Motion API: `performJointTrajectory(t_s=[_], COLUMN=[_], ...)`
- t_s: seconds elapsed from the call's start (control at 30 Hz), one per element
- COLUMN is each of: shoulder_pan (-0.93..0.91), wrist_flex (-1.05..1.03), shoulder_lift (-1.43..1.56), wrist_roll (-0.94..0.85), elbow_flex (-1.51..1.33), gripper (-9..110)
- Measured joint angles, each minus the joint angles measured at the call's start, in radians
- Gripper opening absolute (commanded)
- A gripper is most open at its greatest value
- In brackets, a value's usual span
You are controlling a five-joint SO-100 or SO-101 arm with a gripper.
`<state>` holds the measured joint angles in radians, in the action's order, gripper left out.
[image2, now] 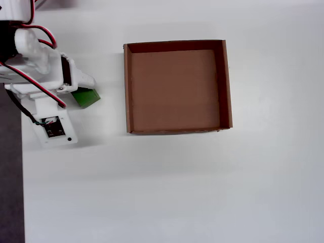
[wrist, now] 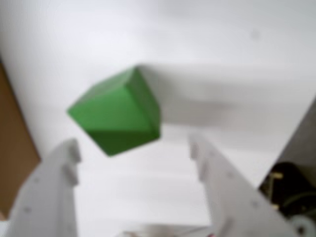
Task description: Grasp a green cube and put it in a box.
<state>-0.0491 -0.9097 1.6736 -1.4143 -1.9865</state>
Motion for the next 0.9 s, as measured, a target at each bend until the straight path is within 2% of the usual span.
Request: performJointTrajectory(t_s=[0.23, 0.9], shoulder_pan=[0.055, 0.055], wrist_flex=[-0.025, -0.002], shoulder_lift=[-0.023, -0.106], wrist_roll=[-0.063, -0.169], elbow_flex=[0.031, 0.029], gripper=[31, 31])
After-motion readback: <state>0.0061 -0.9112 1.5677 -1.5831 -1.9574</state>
